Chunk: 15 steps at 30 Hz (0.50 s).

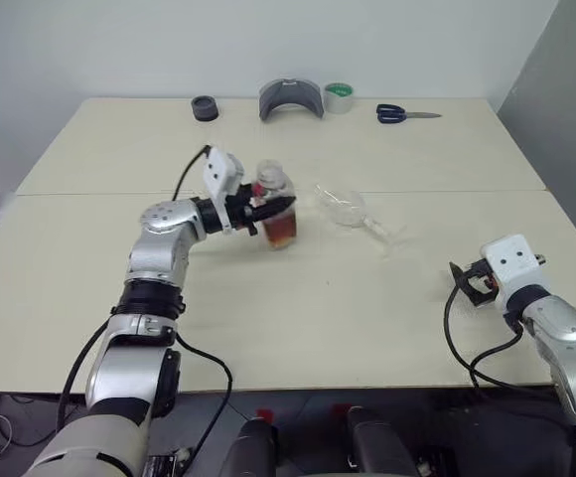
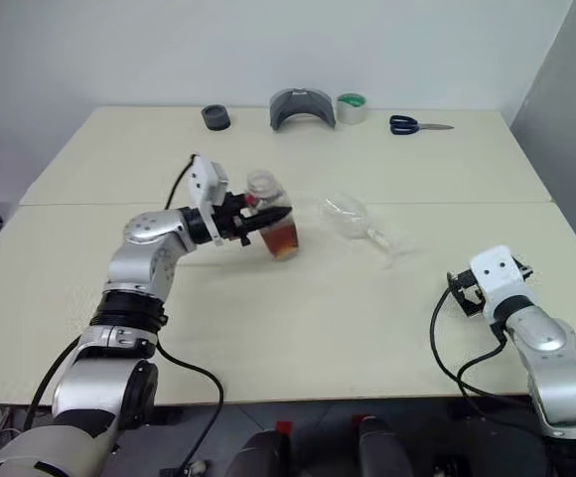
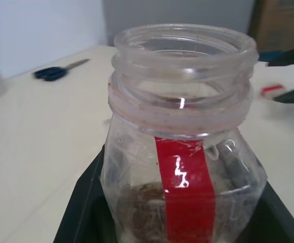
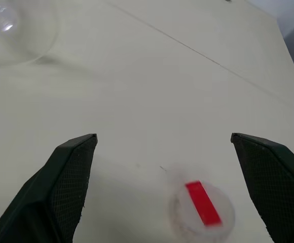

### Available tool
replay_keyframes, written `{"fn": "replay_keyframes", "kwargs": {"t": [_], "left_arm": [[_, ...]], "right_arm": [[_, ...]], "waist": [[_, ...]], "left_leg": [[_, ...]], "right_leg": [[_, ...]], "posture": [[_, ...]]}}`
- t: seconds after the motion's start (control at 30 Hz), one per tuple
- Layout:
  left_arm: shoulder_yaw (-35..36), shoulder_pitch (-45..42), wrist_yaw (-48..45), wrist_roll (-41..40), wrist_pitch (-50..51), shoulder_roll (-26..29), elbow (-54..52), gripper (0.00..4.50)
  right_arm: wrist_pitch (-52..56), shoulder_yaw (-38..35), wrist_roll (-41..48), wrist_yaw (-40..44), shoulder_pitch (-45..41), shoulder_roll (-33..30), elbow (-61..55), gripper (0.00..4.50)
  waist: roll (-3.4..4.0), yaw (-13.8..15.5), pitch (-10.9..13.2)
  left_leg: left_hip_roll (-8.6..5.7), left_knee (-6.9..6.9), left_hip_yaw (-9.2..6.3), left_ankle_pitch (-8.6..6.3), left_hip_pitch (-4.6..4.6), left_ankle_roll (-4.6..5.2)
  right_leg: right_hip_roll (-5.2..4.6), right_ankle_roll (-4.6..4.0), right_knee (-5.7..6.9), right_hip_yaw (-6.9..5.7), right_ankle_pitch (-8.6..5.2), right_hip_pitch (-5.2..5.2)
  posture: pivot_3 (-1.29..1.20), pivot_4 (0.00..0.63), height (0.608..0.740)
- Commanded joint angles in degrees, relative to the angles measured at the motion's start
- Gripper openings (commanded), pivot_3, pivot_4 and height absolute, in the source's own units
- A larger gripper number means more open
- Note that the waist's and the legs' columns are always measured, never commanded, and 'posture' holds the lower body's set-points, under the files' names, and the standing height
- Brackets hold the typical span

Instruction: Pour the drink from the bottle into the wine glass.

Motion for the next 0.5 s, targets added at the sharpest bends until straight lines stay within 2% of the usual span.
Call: {"fn": "replay_keyframes", "kwargs": {"t": [0.03, 0.13, 0.23, 0.37, 0.5], "left_arm": [[3.21, -0.76, 5.82, 1.40, -2.94, 2.92, 1.61, 1.77], [4.98, -1.36, 10.15, 1.97, -4.24, 4.73, 5.08, 1.77], [6.23, -2.39, 13.90, 2.53, -5.24, 6.06, 8.70, 1.77], [7.75, -3.55, 18.01, 2.72, -6.87, 7.51, 13.22, 1.77], [8.29, -4.23, 21.13, 3.34, -8.75, 8.53, 16.73, 1.77]], "right_arm": [[0.35, -1.05, 3.89, 2.62, -4.09, 1.67, -3.81, 4.50], [5.14, -1.99, 19.66, 9.08, -8.89, 7.67, -10.04, 4.50], [10.33, 1.05, 26.78, 11.90, -13.16, 9.77, -13.71, 4.50], [13.62, 7.92, 28.42, 11.89, -20.05, 13.18, -11.27, 4.50], [12.32, 14.02, 25.16, 11.73, -24.96, 16.30, -6.09, 4.50]], "waist": [[0.00, -0.12, 0.00], [0.00, -0.29, 0.00], [0.00, 0.01, 0.00], [-0.07, 0.13, -0.03], [-0.07, 0.10, -0.03]], "left_leg": [[0.01, -0.01, 0.00, 0.00, 0.00, 0.00], [0.06, -0.02, -0.01, 0.00, 0.02, 0.00], [0.03, -0.01, -0.11, 0.00, -0.03, 0.00], [-0.02, 0.08, -0.16, 0.00, -0.10, 0.00], [-0.02, 0.07, -0.15, 0.00, -0.09, 0.00]], "right_leg": [[0.00, 0.00, -0.01, 0.01, 0.00, 0.00], [0.02, -0.01, 0.01, 0.00, 0.01, 0.00], [0.00, -0.01, 0.00, -0.09, 0.01, 0.00], [-0.06, -0.01, -0.05, -0.15, 0.01, 0.01], [-0.06, -0.02, -0.04, -0.15, 0.01, -0.01]], "posture": [[0.00, 0.150, 0.740], [0.00, 0.150, 0.740], [0.00, 0.150, 0.740], [0.00, 0.150, 0.740], [0.00, 0.150, 0.740]]}}
